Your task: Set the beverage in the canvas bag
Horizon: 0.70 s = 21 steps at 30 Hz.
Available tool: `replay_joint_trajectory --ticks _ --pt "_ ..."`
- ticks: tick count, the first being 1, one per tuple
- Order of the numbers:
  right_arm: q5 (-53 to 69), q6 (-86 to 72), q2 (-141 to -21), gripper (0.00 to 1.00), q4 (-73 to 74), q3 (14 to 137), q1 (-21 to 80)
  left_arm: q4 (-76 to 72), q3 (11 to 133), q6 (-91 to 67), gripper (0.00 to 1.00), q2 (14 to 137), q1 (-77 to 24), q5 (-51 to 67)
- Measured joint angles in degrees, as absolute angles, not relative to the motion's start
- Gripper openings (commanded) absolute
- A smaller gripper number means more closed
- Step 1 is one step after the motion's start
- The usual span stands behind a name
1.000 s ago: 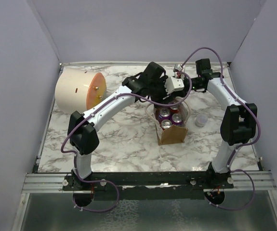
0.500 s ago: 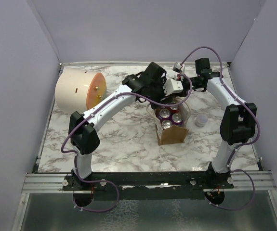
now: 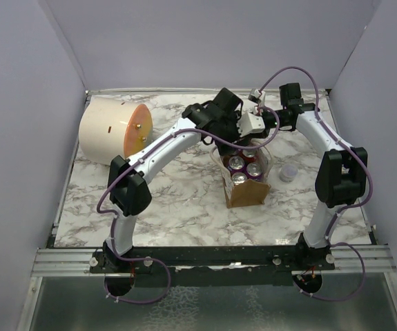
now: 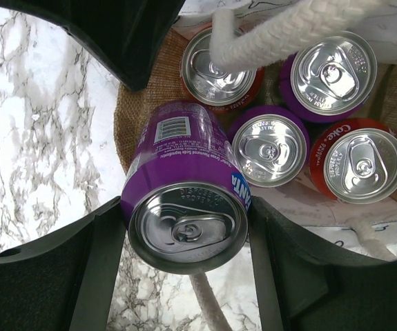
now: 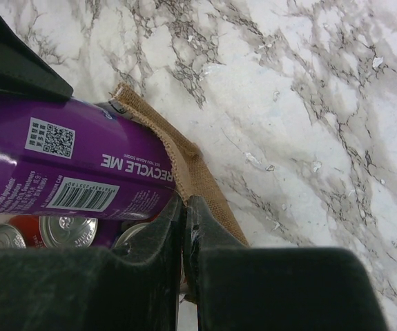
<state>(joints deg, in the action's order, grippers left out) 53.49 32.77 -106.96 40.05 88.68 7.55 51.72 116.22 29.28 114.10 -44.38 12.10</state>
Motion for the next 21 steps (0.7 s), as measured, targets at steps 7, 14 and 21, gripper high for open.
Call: replay_joint_trajectory --ticks 7,14,21 --pt "53.5 31.2 -106.9 0.06 39.0 88.3 7.6 53.0 118.1 29.3 0.00 116.0 -44.4 11.9" --pt "53.4 28.5 -107.0 0.06 37.7 88.0 7.6 55.7 122.3 29.3 0.00 118.8 -44.4 11.7" --pt "53.5 25.1 -107.0 0.06 36.3 87.6 7.6 57.7 125.4 28.1 0.00 122.9 -44.4 11.0"
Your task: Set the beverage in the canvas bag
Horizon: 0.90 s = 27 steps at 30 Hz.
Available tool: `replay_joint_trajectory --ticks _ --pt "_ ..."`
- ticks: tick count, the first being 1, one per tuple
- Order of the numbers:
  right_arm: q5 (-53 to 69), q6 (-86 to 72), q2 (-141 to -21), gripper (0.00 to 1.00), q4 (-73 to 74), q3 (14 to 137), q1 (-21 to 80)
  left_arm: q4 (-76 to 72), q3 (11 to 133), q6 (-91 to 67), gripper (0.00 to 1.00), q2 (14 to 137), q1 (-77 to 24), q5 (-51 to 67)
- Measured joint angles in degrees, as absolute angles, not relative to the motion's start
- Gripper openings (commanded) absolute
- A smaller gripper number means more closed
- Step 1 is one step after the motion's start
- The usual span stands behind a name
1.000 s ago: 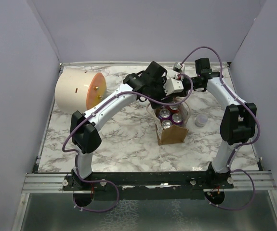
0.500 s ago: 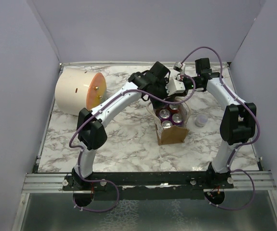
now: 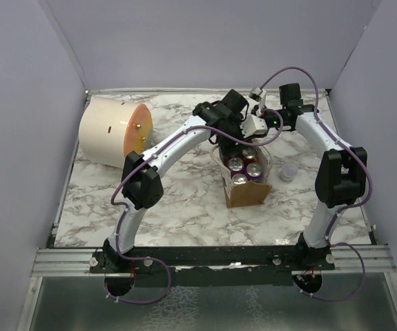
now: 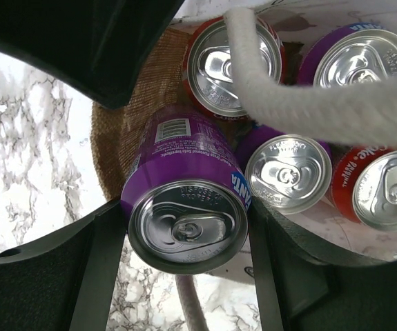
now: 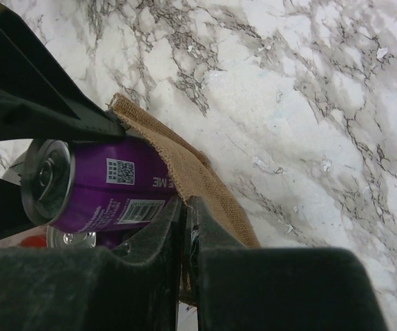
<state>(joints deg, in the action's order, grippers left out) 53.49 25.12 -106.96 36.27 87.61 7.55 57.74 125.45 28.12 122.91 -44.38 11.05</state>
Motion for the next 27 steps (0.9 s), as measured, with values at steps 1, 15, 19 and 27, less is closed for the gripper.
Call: replay_joint_trajectory --ticks 1,15,19,27 --pt "53.5 24.6 -107.0 0.06 36.0 87.5 7.6 57.7 125.4 27.8 0.00 123.3 -44.4 11.0" --pt "53.6 21.7 -106.9 0.05 32.4 85.8 7.6 54.1 122.5 26.4 0.17 123.7 -44.4 11.0" --pt "53.6 21.3 -106.9 0.05 32.2 85.8 7.6 52.4 120.8 26.2 0.28 123.7 -44.4 11.0" --pt "53.6 21.1 -107.0 0.05 31.6 85.4 7.6 48.2 117.9 24.9 0.46 122.8 -44.2 12.0"
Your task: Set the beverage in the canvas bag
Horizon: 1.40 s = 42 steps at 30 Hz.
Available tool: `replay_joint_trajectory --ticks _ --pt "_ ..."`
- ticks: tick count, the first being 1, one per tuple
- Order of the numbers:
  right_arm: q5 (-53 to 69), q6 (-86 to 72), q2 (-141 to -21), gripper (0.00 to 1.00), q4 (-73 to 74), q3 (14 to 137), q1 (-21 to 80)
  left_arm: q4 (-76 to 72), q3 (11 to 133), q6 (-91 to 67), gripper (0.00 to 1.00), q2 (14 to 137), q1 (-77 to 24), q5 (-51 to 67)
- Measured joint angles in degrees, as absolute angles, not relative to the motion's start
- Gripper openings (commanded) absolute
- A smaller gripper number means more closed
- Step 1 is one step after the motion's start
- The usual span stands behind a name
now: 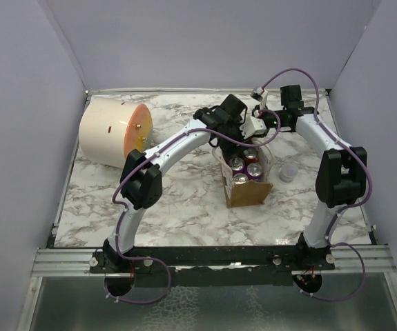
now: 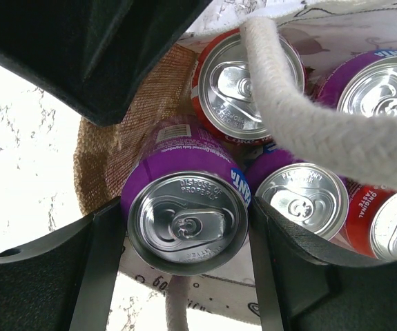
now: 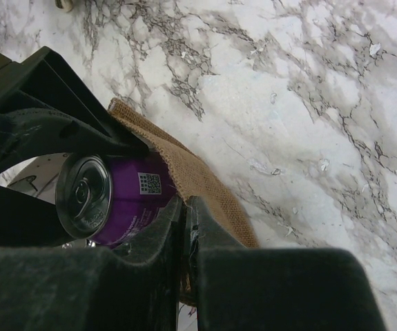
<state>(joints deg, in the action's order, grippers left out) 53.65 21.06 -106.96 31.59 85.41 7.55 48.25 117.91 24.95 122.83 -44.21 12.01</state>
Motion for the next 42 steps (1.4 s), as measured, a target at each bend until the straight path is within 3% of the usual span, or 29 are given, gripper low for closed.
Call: replay_joint_trajectory --ticks 10,22,42 --pt "53.6 20.7 -107.0 0.05 31.4 85.4 7.6 47.8 117.4 24.5 0.67 122.7 -44.0 12.2" --pt "53.7 20.6 -107.0 0.05 31.3 85.3 7.6 47.7 117.3 23.8 0.84 122.7 -43.8 12.2" --pt "53.6 19.9 -107.0 0.05 30.8 85.1 7.5 48.0 117.3 23.5 0.87 118.9 -43.5 14.0"
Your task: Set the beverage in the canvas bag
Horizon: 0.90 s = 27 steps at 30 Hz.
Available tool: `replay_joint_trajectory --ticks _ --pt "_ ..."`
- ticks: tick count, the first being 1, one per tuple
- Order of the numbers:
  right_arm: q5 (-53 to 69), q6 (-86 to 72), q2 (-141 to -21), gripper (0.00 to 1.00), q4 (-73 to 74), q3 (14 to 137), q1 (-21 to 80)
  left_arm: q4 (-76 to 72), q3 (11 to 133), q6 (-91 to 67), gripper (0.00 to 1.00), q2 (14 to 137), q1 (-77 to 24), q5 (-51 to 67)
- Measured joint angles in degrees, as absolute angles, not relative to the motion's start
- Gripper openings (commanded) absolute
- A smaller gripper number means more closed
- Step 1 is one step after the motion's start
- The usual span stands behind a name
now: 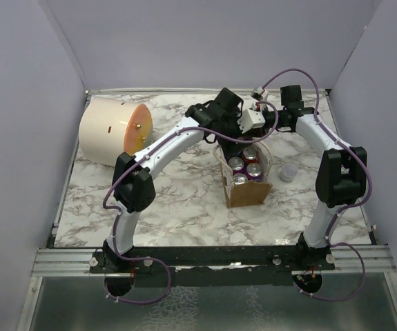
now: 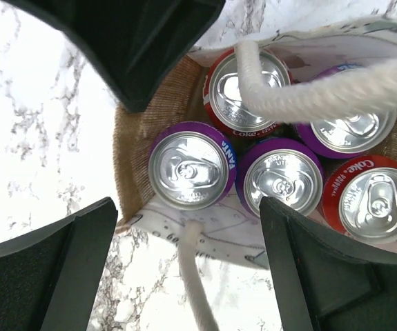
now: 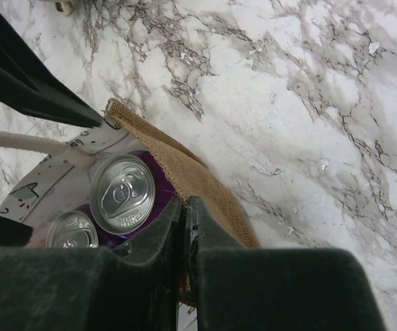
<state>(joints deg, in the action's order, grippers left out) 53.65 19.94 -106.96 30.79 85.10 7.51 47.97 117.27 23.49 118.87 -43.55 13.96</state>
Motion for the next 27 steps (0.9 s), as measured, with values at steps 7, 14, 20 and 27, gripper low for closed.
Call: replay_joint_trajectory --ticks 7,14,20,27 --pt "53.6 19.7 -106.9 0.05 30.8 85.1 7.5 45.3 114.1 23.8 0.87 112.4 -43.2 15.3" --pt "53.2 19.7 -106.9 0.06 30.8 85.1 7.5 43.5 111.4 24.1 0.87 109.5 -43.2 15.6" --pt "52.0 20.0 -107.0 0.10 32.6 86.2 7.6 42.9 110.1 24.0 0.88 108.3 -42.5 15.6" --pt "51.5 20.4 -107.0 0.21 34.7 87.3 7.6 45.1 113.5 23.0 0.88 108.0 -38.9 16.4"
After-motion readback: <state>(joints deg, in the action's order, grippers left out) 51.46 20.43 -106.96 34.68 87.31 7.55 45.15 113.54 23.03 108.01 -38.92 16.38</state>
